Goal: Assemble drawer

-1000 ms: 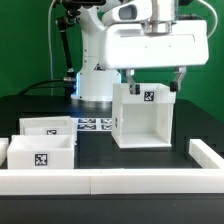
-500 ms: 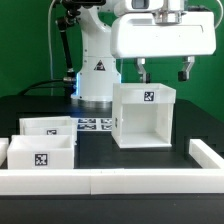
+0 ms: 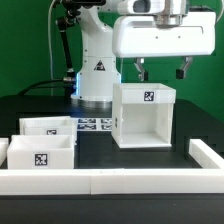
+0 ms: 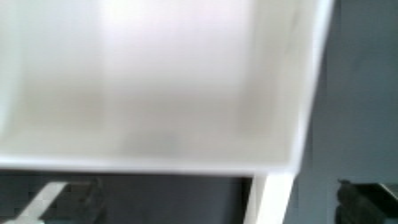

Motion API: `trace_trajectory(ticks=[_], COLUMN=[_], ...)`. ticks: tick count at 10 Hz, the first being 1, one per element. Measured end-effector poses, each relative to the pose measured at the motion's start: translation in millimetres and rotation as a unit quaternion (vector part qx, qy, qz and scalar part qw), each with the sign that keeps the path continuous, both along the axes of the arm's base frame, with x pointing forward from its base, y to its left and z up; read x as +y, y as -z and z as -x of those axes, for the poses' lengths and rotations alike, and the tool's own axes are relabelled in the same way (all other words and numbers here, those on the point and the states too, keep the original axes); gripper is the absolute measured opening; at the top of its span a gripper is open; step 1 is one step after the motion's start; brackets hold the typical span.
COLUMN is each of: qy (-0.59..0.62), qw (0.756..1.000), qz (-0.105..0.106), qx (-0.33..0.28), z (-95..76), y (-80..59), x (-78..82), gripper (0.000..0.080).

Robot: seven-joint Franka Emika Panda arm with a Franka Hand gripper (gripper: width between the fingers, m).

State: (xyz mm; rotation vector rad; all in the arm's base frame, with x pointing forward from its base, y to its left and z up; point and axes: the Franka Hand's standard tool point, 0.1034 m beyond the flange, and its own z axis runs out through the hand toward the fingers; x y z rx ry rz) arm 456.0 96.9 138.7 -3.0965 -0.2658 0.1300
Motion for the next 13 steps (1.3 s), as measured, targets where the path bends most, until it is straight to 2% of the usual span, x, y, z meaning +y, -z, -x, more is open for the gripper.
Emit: trace_trajectory(ticks=[2,6,8,10,11,12,13], qy=[-0.005,-0.021,-0.025,-0.026,-0.026,-0.025,-0.026], qw=[1.0,1.0,1.0,1.0,1.0,1.0,1.0], qz=[0.001,-0.001,-0.003,-0.004,-0.004,-0.004,-0.004], qx=[0.001,-0.01,-0.013,-0.011,-0.01,-0.011,-0.011], z=[11.2,36.9,42.5,43.2,43.1,42.6,42.7], y=[2.8,22.2,32.8,36.5,36.5,36.3,36.4], x=[5.3,16.4,20.7,21.6,21.2,20.7,20.7], gripper=[0.0649,0.0649,0.0649,0.0649,0.054,0.054,0.0402])
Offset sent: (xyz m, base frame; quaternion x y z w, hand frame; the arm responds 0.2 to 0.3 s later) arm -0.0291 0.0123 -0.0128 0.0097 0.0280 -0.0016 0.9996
